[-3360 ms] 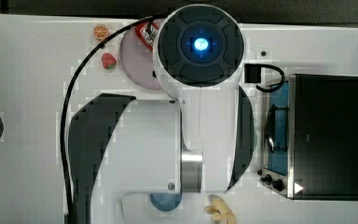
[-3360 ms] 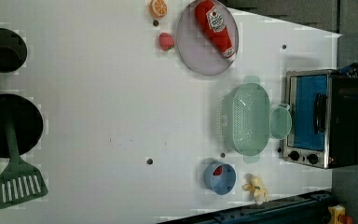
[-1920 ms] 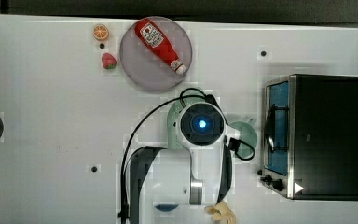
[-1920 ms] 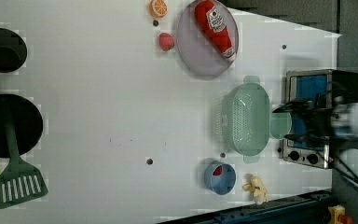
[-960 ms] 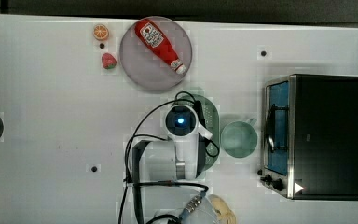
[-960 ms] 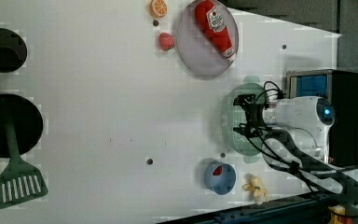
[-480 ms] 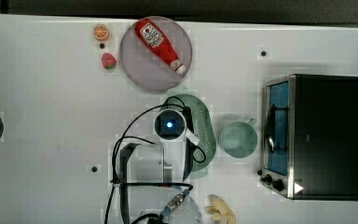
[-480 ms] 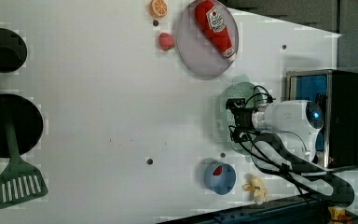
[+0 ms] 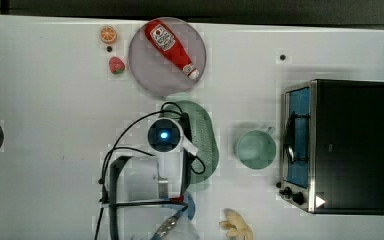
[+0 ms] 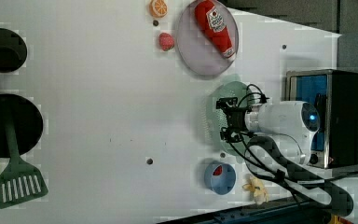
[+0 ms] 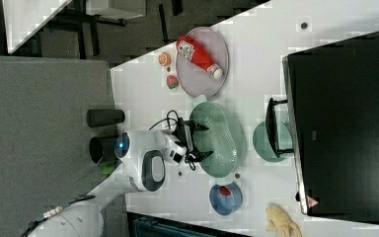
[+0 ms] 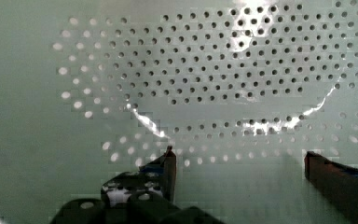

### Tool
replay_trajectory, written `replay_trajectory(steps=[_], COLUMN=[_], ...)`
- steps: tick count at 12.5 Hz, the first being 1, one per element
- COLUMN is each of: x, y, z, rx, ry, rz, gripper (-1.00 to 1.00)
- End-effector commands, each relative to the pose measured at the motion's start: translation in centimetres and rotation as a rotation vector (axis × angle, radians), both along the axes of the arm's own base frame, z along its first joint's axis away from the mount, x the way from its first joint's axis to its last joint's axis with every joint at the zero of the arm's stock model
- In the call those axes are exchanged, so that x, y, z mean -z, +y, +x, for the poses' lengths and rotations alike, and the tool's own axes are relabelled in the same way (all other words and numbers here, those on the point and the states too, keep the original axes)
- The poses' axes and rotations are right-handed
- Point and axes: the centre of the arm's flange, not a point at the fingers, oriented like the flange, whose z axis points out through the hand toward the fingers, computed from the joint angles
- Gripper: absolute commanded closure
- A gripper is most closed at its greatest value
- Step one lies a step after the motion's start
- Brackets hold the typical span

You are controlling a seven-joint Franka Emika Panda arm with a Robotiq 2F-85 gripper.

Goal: Drag strainer right to left.

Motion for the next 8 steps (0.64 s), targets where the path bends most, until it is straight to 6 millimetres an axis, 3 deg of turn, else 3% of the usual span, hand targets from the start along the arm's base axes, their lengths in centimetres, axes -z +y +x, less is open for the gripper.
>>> replay_trajectory(steps=[1, 8], x=[-0.2, -0.2], y=[5.5, 13.9], z=[-0.3, -0.9], rx=[0.108, 0.147], ry=[0.0, 0.006], rz=[0.009, 0.014], gripper=[-1.0, -1.0])
